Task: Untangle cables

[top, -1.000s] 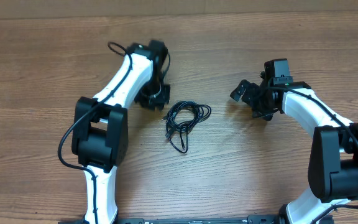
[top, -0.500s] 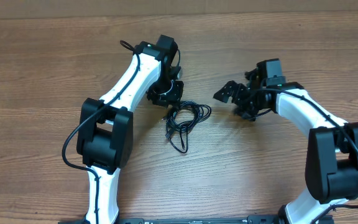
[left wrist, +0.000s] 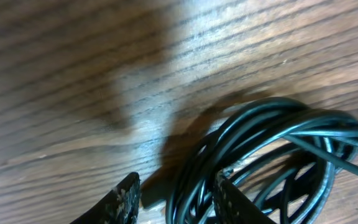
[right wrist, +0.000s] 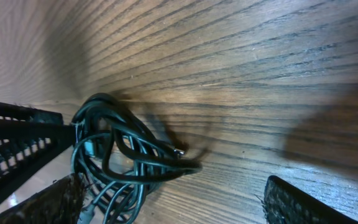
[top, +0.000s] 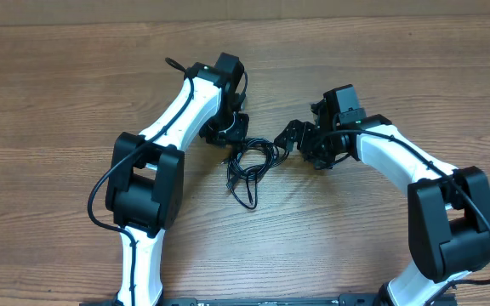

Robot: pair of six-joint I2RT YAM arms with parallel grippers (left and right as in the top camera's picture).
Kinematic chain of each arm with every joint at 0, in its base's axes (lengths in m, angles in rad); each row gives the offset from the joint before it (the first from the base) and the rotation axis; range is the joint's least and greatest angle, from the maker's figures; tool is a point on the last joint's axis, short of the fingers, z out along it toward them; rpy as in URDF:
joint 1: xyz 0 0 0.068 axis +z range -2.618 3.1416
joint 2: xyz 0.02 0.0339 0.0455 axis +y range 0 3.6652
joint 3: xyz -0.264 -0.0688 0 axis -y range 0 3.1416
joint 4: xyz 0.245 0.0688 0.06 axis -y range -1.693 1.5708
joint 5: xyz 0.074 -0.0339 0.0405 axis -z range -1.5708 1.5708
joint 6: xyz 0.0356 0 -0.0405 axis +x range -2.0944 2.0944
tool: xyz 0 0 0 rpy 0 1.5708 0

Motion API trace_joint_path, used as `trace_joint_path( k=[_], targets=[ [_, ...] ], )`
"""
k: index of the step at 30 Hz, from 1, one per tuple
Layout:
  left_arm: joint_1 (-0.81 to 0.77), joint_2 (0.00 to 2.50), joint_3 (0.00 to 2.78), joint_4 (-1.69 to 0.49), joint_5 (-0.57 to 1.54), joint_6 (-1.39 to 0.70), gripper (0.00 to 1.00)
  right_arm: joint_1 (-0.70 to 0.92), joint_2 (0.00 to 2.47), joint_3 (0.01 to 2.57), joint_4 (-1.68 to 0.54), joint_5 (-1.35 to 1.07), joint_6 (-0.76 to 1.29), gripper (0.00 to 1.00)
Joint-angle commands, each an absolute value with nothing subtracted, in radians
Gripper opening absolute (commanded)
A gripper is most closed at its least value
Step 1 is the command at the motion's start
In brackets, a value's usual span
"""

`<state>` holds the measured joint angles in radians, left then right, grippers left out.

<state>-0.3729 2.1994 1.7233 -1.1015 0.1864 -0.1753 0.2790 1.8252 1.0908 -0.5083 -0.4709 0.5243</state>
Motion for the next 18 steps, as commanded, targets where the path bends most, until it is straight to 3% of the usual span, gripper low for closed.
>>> trace_joint_path(
  k=[1, 5, 10, 18],
  targets=[
    [-0.375, 2.219, 1.666, -1.082, 0.234, -0.152, 0.39, 0.299, 1.829, 1.085, -0.498, -0.419, 0.529, 0.90],
    [-0.374, 2.219, 1.626, -1.076, 0.234, -0.150, 0.32, 0.313, 1.829, 1.085, -0.496, -0.419, 0.541, 0.76],
    [-0.374, 2.219, 1.617, -1.074, 0.237, -0.078, 0.06, 0.333, 1.829, 1.082, -0.505, -0.419, 0.551, 0.53],
    [-0.371, 2.218, 1.641, -1.063, 0.310, 0.113, 0.04, 0.371, 1.829, 1.047, -0.503, -0.419, 0.551, 0.34]
  ],
)
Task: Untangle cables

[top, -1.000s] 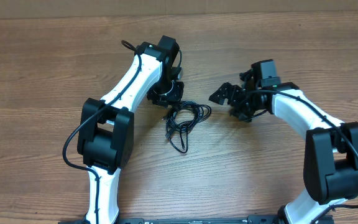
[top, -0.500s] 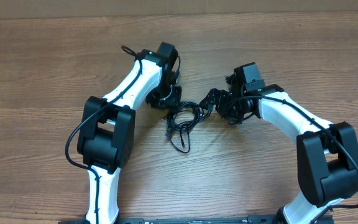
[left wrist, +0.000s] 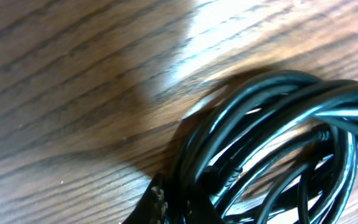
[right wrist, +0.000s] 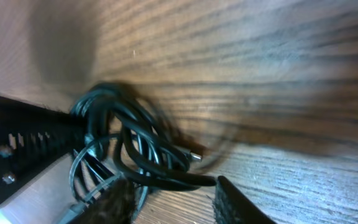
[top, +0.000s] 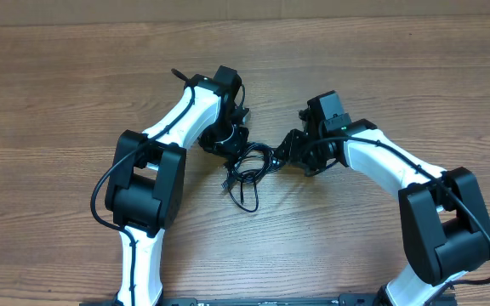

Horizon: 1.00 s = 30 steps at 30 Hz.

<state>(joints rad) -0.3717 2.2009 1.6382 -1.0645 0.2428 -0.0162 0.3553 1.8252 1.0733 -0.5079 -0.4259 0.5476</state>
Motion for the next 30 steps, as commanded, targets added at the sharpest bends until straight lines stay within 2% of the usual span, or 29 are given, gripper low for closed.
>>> trace_joint_path(
  k=[1, 3, 4, 6, 8, 11, 12, 13, 15, 21, 30],
  targets=[
    [-0.369, 2.217, 1.650, -1.066, 0.328, 0.136, 0.04, 0.373, 1.829, 1.044, -0.507, -0.419, 0.551, 0.33],
    [-0.367, 2.217, 1.674, -1.078, 0.357, 0.166, 0.04, 0.382, 1.829, 1.035, -0.511, -0.420, 0.551, 0.27],
    [-0.366, 2.217, 1.688, -1.088, 0.360, 0.170, 0.04, 0.387, 1.829, 1.034, -0.520, -0.421, 0.551, 0.18],
    [-0.362, 2.217, 1.722, -1.111, 0.360, 0.179, 0.04, 0.396, 1.829, 1.034, -0.543, -0.427, 0.554, 0.08],
    [-0.358, 2.217, 1.753, -1.126, 0.360, 0.180, 0.04, 0.408, 1.829, 1.034, -0.562, -0.437, 0.554, 0.05],
    [-0.358, 2.217, 1.781, -1.121, 0.368, 0.179, 0.04, 0.427, 1.829, 1.034, -0.574, -0.447, 0.554, 0.08],
    [-0.358, 2.217, 1.784, -1.117, 0.368, 0.180, 0.04, 0.432, 1.829, 1.034, -0.574, -0.450, 0.554, 0.14],
    [-0.358, 2.217, 1.784, -1.113, 0.368, 0.181, 0.04, 0.433, 1.829, 1.034, -0.576, -0.454, 0.554, 0.29],
    [-0.358, 2.218, 1.784, -1.116, 0.369, 0.190, 0.04, 0.427, 1.829, 1.042, -0.603, -0.507, 0.550, 0.33],
    [-0.359, 2.218, 1.783, -1.124, 0.476, 0.271, 0.04, 0.364, 1.799, 1.123, -0.642, -0.806, 0.478, 0.33],
    [-0.361, 2.218, 1.781, -1.129, 0.561, 0.300, 0.04, 0.356, 1.768, 1.147, -0.609, -0.811, 0.508, 0.29]
  ],
)
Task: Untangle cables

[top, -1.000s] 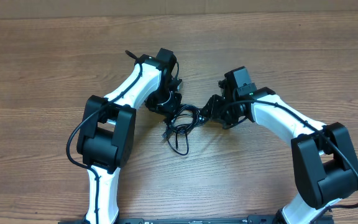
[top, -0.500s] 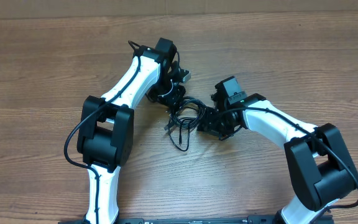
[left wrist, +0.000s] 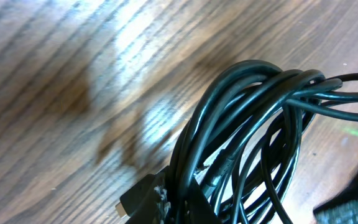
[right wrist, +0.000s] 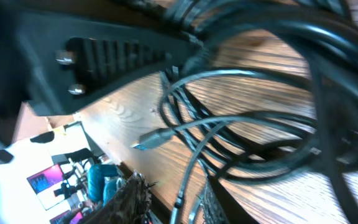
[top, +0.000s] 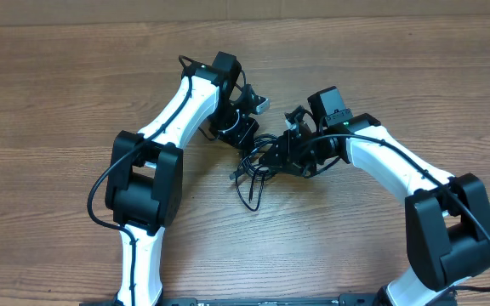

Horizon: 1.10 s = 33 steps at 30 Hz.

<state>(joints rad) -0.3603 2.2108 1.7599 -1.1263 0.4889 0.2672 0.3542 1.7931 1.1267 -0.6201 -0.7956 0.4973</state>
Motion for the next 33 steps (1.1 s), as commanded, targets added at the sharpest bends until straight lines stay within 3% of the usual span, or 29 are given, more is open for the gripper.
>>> trace_joint_path(
  k=[1, 9, 13, 19, 23, 33],
  targets=[
    [-0.361, 2.218, 1.779, -1.129, 0.580, 0.300, 0.04, 0.356, 1.768, 1.147, -0.595, -0.783, 0.533, 0.29],
    [-0.360, 2.218, 1.775, -1.156, 0.701, 0.299, 0.04, 0.373, 1.769, 1.145, -0.551, -0.470, 0.818, 0.29],
    [-0.362, 2.218, 1.774, -1.171, 0.763, 0.295, 0.04, 0.387, 1.776, 1.145, -0.539, -0.378, 0.907, 0.37],
    [-0.371, 2.218, 1.774, -1.174, 0.839, 0.290, 0.04, 0.387, 1.777, 1.145, -0.503, -0.355, 0.917, 0.36],
    [-0.376, 2.218, 1.774, -1.182, 0.851, 0.284, 0.04, 0.387, 1.777, 1.145, -0.494, -0.336, 0.923, 0.24],
    [-0.379, 2.218, 1.774, -1.205, 0.970, 0.293, 0.04, 0.387, 1.777, 1.145, -0.476, -0.321, 0.943, 0.25]
  ],
)
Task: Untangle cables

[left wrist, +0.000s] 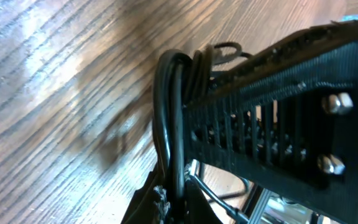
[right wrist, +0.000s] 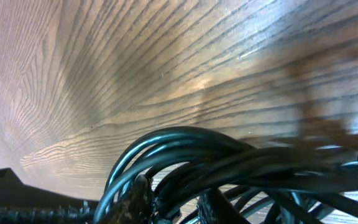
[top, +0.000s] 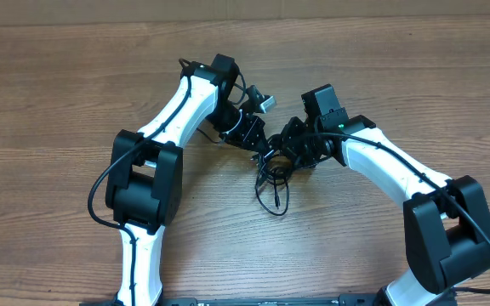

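A tangled bundle of black cables (top: 272,177) lies between the two arms, with a loose loop trailing toward the near side (top: 276,204). My left gripper (top: 253,136) is shut on a few strands at the bundle's far left edge. In the left wrist view the left gripper (left wrist: 173,198) pinches the cable strands (left wrist: 169,106), and a ribbed black finger of the right gripper (left wrist: 272,130) lies close alongside. My right gripper (top: 289,151) is shut on the bundle's right side. In its own view the right gripper (right wrist: 176,200) has several cable strands (right wrist: 185,146) between its fingers.
The wooden table (top: 398,68) stretches all round the arms. The two grippers sit nearly touching each other over the bundle. A small grey connector or clip (top: 266,104) sticks out at the left wrist.
The cable bundle has shifted right and slightly toward the near side. The two grippers now sit closer together, and the right gripper's finger fills the left wrist view. Both stay shut on strands.
First both grippers stood open on either side of the bundle on the table. Then the left was shut on strands and the right was narrowing round the other side. Then both held the bundle, and now it sits farther right with the grippers close.
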Robot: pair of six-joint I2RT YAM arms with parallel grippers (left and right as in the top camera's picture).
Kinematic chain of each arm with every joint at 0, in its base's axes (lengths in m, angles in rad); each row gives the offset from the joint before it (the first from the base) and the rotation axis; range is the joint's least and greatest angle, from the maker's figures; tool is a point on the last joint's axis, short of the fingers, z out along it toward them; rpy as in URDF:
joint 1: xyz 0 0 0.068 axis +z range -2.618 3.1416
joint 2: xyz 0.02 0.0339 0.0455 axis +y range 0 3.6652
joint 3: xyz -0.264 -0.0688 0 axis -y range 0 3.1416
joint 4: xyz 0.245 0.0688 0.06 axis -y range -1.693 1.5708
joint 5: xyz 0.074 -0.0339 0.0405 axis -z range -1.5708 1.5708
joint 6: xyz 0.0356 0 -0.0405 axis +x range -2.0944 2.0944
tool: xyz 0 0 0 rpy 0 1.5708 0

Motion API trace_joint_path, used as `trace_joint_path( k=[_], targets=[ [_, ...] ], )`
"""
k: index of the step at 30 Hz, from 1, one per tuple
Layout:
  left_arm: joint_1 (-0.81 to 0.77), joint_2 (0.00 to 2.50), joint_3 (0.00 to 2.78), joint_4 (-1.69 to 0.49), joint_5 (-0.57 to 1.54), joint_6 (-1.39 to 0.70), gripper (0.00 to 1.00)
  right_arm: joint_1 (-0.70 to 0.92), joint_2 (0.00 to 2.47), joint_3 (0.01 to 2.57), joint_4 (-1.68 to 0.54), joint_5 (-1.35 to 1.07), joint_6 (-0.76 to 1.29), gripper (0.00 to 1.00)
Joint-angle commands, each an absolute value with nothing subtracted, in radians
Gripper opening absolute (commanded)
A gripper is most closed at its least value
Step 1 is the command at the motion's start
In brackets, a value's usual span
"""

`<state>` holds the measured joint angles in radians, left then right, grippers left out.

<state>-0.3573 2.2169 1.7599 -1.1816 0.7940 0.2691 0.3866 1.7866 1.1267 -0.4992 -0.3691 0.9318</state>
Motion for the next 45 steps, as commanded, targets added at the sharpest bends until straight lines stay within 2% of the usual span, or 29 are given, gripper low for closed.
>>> trace_joint_path(
  k=[1, 3, 13, 15, 20, 25, 31, 34, 40, 45],
  targets=[
    [-0.381, 2.218, 1.774, -1.205, 0.970, 0.293, 0.04, 0.387, 1.777, 1.145, -0.476, -0.320, 0.943, 0.25],
    [-0.383, 2.218, 1.774, -1.206, 0.972, 0.293, 0.04, 0.387, 1.777, 1.145, -0.476, -0.309, 0.943, 0.28],
    [-0.407, 2.218, 1.774, -1.208, 1.022, 0.337, 0.04, 0.387, 1.777, 1.137, -0.492, -0.307, 0.942, 0.29],
    [-0.413, 2.218, 1.774, -1.209, 1.022, 0.337, 0.04, 0.387, 1.777, 1.133, -0.493, -0.308, 0.942, 0.33],
    [-0.425, 2.218, 1.774, -1.208, 1.021, 0.345, 0.04, 0.387, 1.777, 1.133, -0.494, -0.363, 0.943, 0.36],
    [-0.430, 2.218, 1.774, -1.207, 1.024, 0.344, 0.04, 0.387, 1.777, 1.133, -0.496, -0.372, 0.942, 0.24],
    [-0.433, 2.218, 1.774, -1.198, 1.074, 0.345, 0.04, 0.387, 1.777, 1.133, -0.505, -0.407, 0.942, 0.23],
    [-0.433, 2.218, 1.774, -1.191, 1.073, 0.345, 0.04, 0.387, 1.777, 1.133, -0.507, -0.449, 0.931, 0.04],
    [-0.433, 2.218, 1.774, -1.193, 1.053, 0.345, 0.04, 0.386, 1.777, 1.133, -0.521, -0.514, 0.854, 0.04],
    [-0.430, 2.218, 1.774, -1.198, 0.920, 0.344, 0.04, 0.380, 1.776, 1.133, -0.529, -0.633, 0.790, 0.04]
  ],
)
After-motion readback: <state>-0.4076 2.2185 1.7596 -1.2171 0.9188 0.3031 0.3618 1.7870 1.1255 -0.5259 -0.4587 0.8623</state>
